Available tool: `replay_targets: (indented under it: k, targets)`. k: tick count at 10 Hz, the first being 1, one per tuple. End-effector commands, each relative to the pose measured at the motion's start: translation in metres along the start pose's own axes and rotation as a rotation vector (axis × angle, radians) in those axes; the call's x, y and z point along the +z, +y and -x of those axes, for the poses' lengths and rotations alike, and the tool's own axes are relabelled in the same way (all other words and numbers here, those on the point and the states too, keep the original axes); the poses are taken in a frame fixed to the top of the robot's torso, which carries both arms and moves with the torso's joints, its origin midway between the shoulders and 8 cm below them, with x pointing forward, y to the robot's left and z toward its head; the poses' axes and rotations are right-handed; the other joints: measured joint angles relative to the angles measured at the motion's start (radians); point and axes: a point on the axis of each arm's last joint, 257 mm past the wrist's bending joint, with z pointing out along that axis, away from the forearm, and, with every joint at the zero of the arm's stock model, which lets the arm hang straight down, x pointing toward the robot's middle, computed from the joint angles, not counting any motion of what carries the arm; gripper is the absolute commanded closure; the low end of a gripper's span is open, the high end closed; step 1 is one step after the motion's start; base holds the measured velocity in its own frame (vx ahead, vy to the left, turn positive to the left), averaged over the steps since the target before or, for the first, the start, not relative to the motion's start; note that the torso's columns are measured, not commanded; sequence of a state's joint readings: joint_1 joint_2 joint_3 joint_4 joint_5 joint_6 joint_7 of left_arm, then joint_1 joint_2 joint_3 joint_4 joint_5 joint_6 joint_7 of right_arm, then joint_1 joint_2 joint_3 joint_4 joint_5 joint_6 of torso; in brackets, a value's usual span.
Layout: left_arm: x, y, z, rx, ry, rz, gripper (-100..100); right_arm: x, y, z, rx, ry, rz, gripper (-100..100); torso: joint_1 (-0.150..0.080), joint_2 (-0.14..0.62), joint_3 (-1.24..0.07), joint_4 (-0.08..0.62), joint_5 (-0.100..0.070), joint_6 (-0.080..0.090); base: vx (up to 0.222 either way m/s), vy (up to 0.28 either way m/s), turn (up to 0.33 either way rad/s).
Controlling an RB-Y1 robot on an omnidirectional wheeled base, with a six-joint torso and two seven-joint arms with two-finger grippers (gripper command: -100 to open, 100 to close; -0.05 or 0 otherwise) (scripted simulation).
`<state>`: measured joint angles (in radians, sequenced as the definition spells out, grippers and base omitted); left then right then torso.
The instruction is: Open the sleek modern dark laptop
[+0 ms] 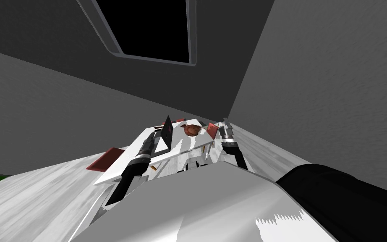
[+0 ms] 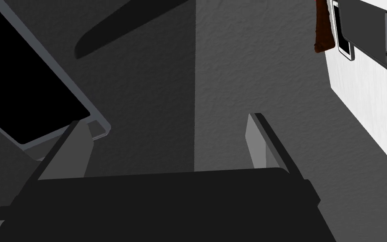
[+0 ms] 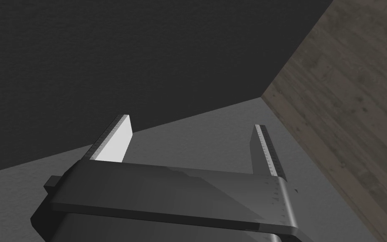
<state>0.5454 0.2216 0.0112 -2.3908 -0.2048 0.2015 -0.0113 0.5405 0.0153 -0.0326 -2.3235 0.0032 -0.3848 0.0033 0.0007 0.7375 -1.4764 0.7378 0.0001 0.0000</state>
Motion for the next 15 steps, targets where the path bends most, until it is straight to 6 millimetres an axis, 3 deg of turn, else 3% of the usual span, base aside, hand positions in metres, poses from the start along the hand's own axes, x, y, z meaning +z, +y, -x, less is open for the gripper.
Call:
replay_targets:
  k: [1,6,9,10,15]
  targets:
    - [0.000,0.015,0.003,0.035,0.002,0.055,-100,0.000,0.000,0.000,0.000,0.000,0.000,0,0.000,0.000,0.000,0.000,0.000,0.000,0.026,-0.125,-0.019]
    - [-0.003,0.033,0.009,0.114,0.017,0.132,-100,0.000,0.000,0.000,0.000,0.000,0.000,0,-0.004,-0.003,0.000,-0.005,0.002,0.003,0.016,-0.103,-0.010]
    - [-0.002,0.022,0.013,0.108,0.005,0.111,-100,0.000,0.000,0.000,0.000,0.000,0.000,0,0.004,-0.006,-0.003,-0.002,0.002,0.000,0.059,-0.009,-0.013]
    - [-0.002,0.022,0.013,0.109,0.004,0.112,100,0.000,0.000,0.000,0.000,0.000,0.000,0,0.002,-0.001,-0.001,-0.001,0.001,0.000,0.010,-0.002,-0.002]
    - [0.008,0.023,-0.006,-0.164,0.004,0.099,100,0.000,0.000,0.000,-0.001,0.000,0.000,0,0.017,-0.005,-0.001,-0.008,0.010,-0.005,-0.025,0.124,0.042]
